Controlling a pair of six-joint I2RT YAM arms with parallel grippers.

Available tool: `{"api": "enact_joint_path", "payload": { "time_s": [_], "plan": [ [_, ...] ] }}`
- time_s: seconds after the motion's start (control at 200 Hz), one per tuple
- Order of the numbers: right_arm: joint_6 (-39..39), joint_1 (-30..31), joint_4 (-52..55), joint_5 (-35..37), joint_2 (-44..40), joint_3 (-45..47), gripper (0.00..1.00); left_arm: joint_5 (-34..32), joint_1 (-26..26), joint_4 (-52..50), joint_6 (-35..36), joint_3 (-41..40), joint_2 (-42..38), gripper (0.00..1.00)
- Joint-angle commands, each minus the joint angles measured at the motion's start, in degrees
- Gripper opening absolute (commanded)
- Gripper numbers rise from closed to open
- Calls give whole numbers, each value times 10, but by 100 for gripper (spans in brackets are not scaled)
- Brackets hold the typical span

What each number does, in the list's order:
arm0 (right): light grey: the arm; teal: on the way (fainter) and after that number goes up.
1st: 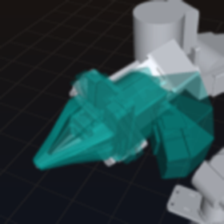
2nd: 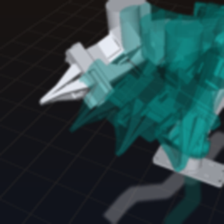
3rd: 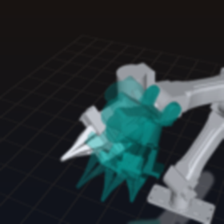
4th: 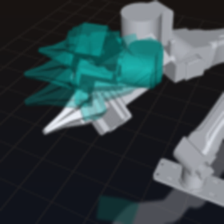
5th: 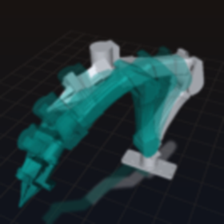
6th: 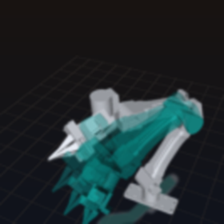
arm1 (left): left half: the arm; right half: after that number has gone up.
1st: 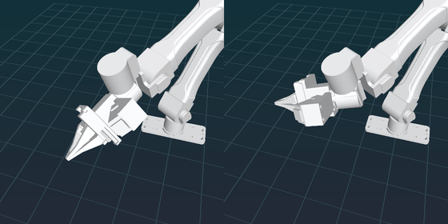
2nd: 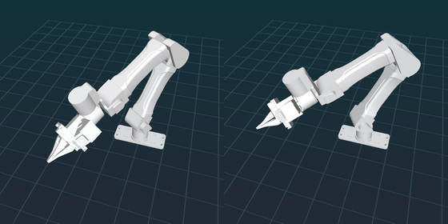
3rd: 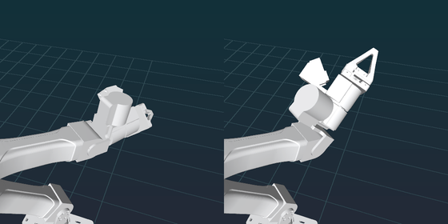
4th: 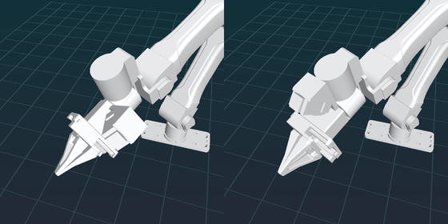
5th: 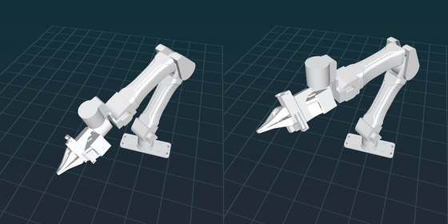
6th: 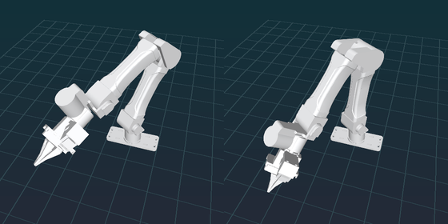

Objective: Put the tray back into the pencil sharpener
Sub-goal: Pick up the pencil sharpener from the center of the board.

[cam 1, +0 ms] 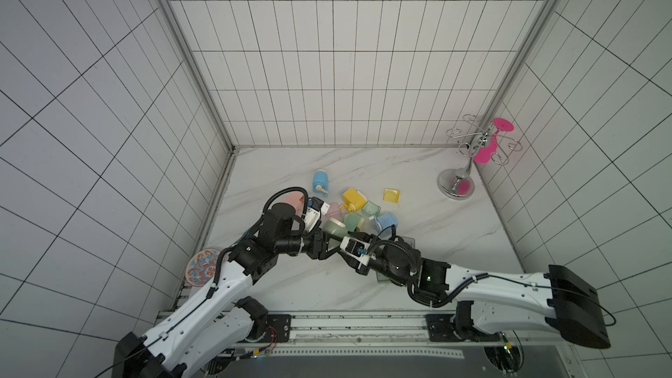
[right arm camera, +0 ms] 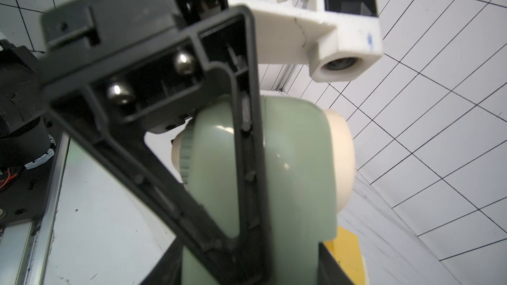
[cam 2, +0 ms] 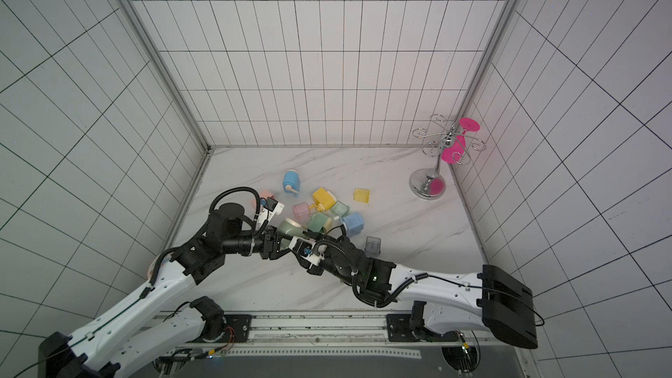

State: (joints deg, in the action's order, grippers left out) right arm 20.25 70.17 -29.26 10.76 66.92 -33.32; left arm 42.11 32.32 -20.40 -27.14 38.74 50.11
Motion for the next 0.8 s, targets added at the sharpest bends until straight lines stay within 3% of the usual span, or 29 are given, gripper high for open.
{"api": "enact_joint_path", "payload": {
  "time_s": [0.0,0.38,0.51,0.675,0.71,0.795],
  "plan": [
    [-6,2,-47,2,2,20,0,11,3,12,0,5,-1,66],
    [-8,2,-54,3,1,34,0,6,3,12,-4,9,-7,71],
    [-10,2,-54,1,0,30,0,7,3,9,-1,7,-2,64],
    [-18,2,-52,3,2,29,0,-8,3,-2,17,14,-3,46],
    [-23,2,-48,4,-1,29,8,-23,3,-12,27,18,-2,42],
    [-43,2,-30,6,-19,33,44,-68,4,-38,63,26,2,28]
  ]
}}
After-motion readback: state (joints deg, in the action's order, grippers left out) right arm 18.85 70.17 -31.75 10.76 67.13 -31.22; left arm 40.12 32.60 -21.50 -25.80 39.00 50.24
